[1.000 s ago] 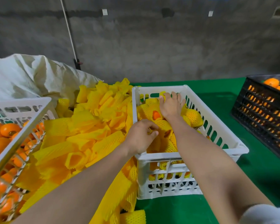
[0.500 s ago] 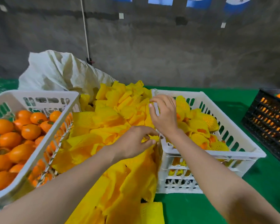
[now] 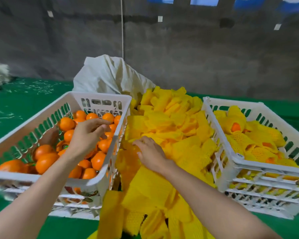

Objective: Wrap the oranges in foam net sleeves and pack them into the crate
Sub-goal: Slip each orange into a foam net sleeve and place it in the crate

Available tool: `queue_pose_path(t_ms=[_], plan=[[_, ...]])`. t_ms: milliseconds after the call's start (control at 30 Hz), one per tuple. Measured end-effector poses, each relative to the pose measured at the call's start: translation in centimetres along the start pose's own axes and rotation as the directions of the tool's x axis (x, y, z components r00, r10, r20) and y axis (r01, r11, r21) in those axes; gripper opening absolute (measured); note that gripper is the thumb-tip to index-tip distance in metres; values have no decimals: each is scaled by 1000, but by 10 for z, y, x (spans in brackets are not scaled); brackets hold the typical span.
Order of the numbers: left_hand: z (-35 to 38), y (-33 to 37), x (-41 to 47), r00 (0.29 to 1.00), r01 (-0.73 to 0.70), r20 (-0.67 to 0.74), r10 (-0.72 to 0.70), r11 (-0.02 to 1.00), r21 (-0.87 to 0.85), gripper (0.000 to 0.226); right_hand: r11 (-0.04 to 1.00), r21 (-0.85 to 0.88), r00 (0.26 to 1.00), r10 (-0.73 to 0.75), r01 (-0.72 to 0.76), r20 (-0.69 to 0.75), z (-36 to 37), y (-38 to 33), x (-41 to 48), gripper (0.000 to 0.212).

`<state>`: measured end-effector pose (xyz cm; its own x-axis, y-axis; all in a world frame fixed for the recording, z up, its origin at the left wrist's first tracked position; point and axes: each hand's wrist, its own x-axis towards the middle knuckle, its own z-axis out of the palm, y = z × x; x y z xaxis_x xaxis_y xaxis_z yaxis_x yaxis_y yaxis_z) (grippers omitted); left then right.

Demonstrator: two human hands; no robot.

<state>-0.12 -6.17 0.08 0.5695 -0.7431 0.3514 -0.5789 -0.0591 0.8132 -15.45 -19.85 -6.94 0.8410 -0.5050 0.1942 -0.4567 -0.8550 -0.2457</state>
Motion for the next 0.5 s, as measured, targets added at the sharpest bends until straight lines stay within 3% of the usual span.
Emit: queue_pose_path(t_ms=[133,300,433,500], plan=[[-21,-22,3,995,90,-30,-91,995,-48,19,963,-271,987,41,3,158,19,-12,20,56],[-34,-38,14,989,145,-12,-146,988,-49,19,921,-342,981,196,-187,-10,14,-12,30,36],[-37,-59,43,959,243,114,-261,958,152,27,913,-325,969,223,-246,-106,-5,2,27,29],[-36,-68,59,926,278,154,-346,897,345,9,930,-275,965,202,-243,-169,-17,5,25,28]])
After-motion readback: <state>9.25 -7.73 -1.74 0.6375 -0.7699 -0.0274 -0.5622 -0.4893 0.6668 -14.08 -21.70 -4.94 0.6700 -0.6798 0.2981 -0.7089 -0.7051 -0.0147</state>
